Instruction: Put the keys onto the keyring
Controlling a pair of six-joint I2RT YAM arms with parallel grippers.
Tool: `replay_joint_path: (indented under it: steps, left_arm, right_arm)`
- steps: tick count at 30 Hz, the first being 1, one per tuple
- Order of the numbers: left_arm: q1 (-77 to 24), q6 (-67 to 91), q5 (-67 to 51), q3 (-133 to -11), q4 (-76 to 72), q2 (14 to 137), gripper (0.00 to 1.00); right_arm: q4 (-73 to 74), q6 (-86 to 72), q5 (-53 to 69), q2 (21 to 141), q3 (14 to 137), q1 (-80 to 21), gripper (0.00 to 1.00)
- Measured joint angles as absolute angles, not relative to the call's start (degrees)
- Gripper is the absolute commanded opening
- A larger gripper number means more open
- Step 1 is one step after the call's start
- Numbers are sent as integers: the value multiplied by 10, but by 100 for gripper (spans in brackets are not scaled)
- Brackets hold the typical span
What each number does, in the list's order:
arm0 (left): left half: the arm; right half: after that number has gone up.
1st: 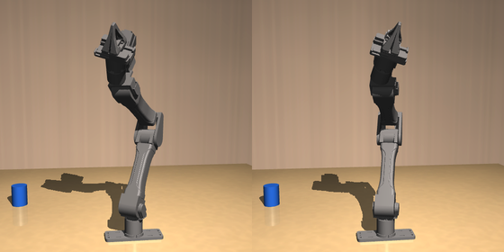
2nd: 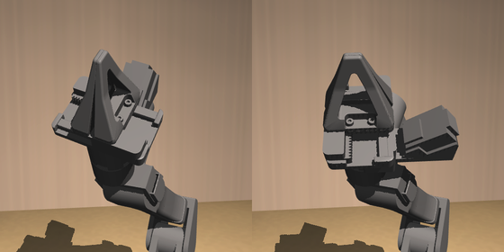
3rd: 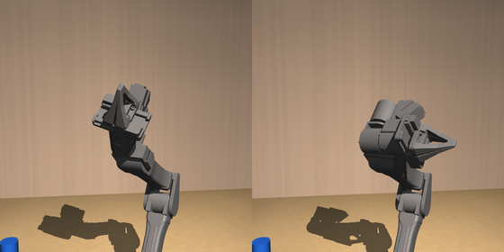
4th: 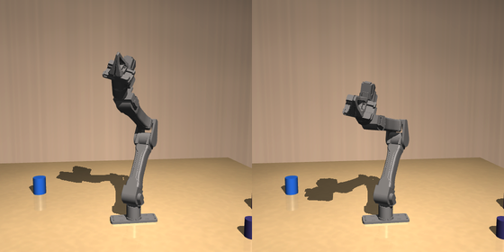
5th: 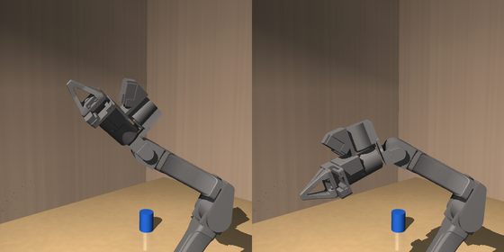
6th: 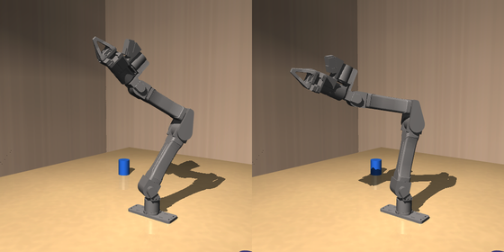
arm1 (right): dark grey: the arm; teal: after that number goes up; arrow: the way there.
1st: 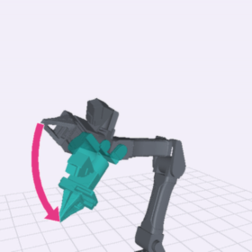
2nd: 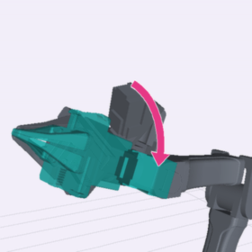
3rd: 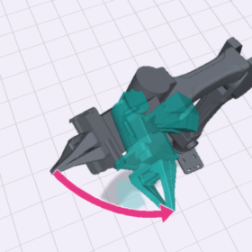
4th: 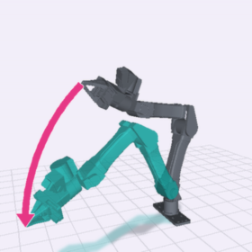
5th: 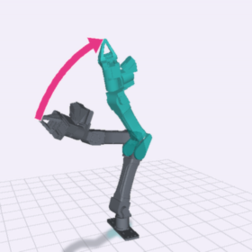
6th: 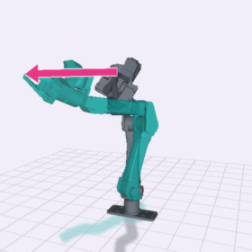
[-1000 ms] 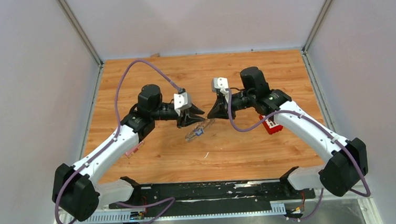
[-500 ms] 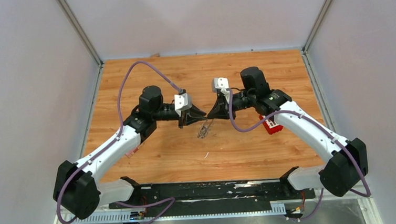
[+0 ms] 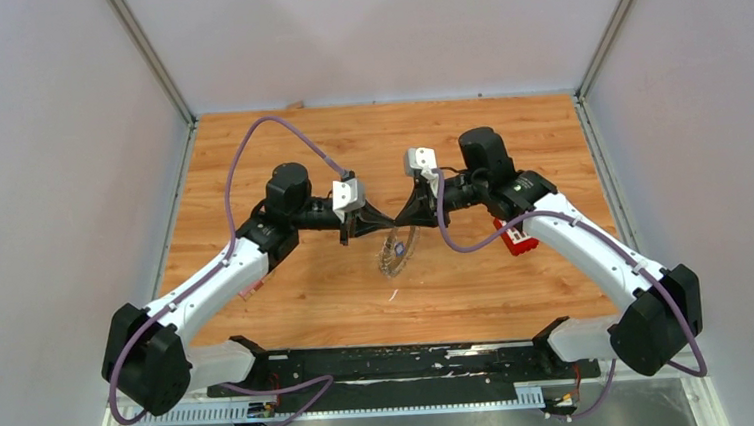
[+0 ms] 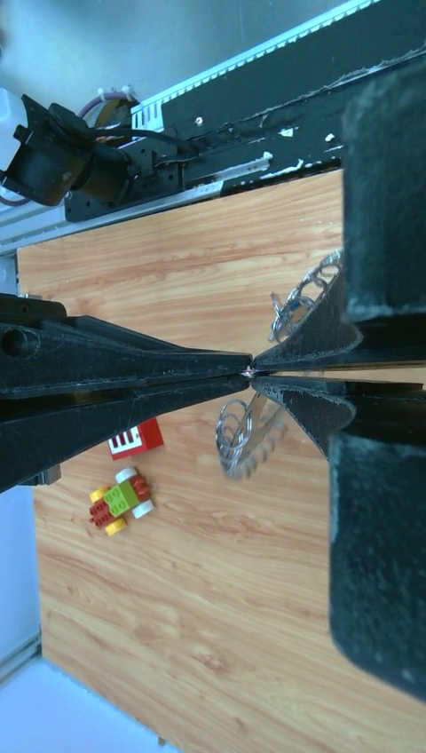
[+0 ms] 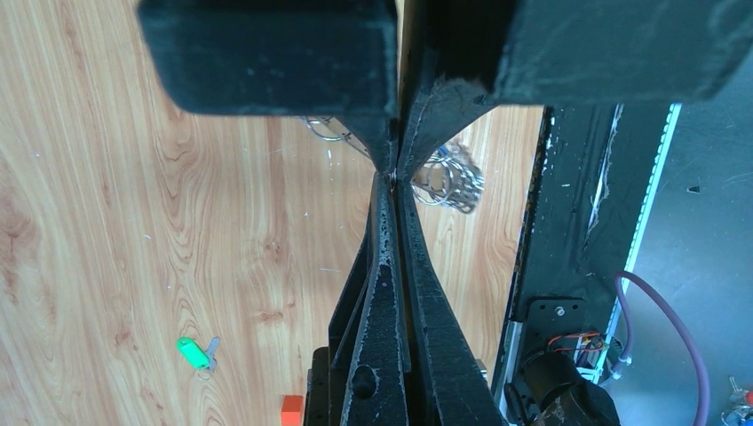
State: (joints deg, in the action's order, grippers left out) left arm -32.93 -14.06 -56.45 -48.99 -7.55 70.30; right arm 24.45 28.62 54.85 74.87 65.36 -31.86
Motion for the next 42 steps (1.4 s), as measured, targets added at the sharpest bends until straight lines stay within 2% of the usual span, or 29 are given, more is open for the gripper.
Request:
replay_joint_path:
  steps: [3, 15, 36, 42]
  left_arm:
    - [-329, -140, -565, -490, -77, 705, 0]
    - [-329, -120, -567, -490, -92, 724, 0]
    - [-321, -39, -538, -437, -165, 703, 0]
    - [-314, -15, -539, -424, -197, 694, 0]
  right_arm:
    - [245, 286, 548, 748, 653, -319, 0]
    - [245, 285, 530, 748, 647, -319, 0]
    - [234, 295, 500, 749, 646, -319, 30]
    - [250, 320, 503, 749, 646, -318, 35]
